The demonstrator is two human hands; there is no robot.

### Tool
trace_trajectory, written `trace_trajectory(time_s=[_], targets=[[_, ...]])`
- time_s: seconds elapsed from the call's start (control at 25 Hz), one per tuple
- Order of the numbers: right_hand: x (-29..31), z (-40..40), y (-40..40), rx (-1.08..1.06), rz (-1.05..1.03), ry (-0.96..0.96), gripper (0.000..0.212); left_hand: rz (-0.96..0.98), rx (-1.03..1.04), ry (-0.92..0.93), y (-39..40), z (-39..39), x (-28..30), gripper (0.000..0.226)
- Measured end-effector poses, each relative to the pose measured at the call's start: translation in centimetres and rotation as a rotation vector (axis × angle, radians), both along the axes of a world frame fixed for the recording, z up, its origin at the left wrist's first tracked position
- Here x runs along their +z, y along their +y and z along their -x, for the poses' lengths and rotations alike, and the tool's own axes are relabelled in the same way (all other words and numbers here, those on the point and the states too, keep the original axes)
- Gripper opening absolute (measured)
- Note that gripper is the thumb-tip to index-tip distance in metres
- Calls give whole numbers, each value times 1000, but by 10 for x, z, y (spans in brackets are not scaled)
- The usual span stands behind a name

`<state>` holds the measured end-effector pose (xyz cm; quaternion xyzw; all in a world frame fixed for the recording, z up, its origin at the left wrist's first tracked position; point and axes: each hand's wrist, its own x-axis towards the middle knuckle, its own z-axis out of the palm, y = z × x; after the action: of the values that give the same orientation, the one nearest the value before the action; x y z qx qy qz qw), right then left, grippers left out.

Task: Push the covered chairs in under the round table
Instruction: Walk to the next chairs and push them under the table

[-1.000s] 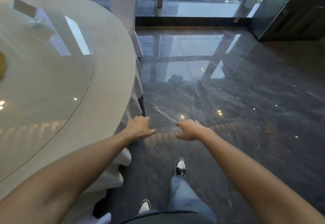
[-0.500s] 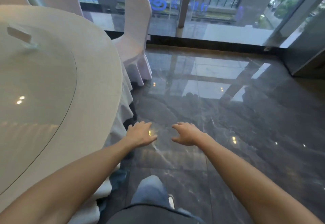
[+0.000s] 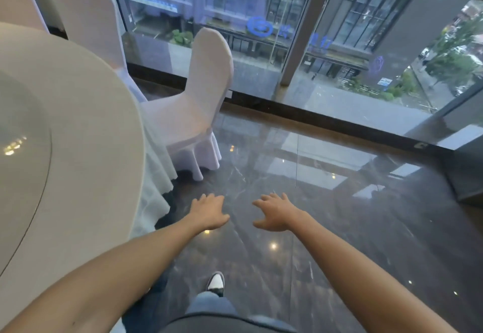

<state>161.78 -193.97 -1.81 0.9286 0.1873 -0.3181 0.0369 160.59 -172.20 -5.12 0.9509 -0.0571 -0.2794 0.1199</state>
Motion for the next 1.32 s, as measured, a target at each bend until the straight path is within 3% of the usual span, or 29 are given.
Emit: trace_trajectory(time_s=[0.28, 0.4, 0.68, 0.84, 1.08, 1.32], targets=[[37, -271, -26, 45, -43, -15, 68, 52, 94, -36, -23, -237, 29, 39], [37, -404, -37, 104, -87, -29, 63, 55, 210, -37, -44, -349, 22, 46], [53, -655, -28, 361, -215, -110, 57, 53, 459, -179, -69, -558, 51, 37], [62, -782, 11, 482, -276, -184, 69, 15, 690, -240, -53, -663, 47, 71], [51, -942, 100, 699, -338, -272, 78, 183, 887, -60, -3, -804, 15, 96], [24, -1019, 183, 1061, -287, -184, 80, 262, 941, 281, 30, -845, 14, 76]])
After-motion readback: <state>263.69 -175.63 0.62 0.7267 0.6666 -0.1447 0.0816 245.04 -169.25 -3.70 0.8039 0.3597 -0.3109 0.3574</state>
